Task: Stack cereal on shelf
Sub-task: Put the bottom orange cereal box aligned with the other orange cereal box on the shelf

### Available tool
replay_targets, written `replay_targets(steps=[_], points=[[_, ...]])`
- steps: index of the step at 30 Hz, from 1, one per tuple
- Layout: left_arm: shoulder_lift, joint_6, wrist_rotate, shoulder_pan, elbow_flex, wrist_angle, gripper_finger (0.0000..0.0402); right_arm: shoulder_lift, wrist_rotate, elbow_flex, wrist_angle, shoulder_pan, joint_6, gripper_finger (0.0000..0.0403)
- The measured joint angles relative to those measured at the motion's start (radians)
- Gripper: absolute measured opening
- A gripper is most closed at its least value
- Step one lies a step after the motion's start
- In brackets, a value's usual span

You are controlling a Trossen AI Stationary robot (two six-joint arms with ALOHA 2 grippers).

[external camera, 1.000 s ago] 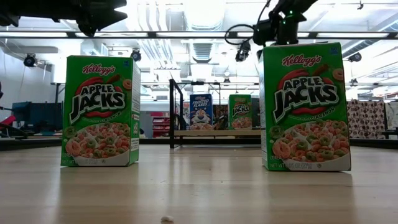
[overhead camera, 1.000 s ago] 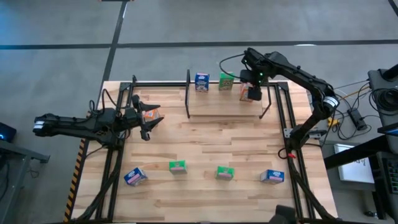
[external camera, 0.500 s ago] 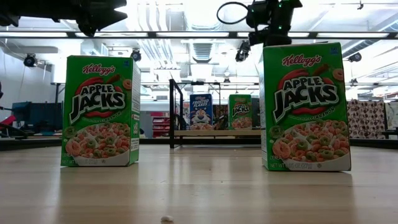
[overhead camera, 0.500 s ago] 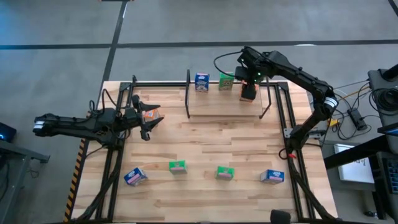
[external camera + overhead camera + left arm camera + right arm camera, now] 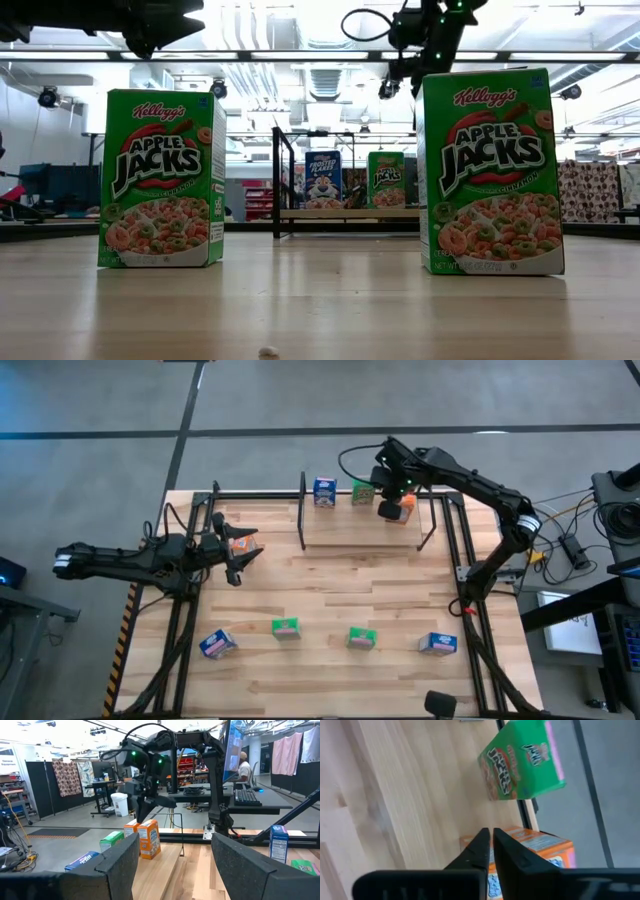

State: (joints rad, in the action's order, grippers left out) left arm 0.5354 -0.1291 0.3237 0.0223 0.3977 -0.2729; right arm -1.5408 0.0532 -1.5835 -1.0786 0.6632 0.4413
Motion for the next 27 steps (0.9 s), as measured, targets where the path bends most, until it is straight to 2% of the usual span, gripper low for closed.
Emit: replay_targets(steps=[5, 10, 27], points=[[0.000, 0.003, 0.000, 0.000, 0.000, 0.000, 0.0231, -0.046, 0.005, 0.009, 0.003, 0.000, 0.005, 0.0012], [0.000, 0.008, 0.000, 0.000, 0.000, 0.000, 0.0231, -0.084, 0.112, 0.009, -0.018, 0.000, 0.016, 0.0012], [0.000, 0.008, 0.000, 0.000, 0.000, 0.000, 0.0231, -0.100, 0.129, 0.015, -0.076, 0.000, 0.003, 0.0012]])
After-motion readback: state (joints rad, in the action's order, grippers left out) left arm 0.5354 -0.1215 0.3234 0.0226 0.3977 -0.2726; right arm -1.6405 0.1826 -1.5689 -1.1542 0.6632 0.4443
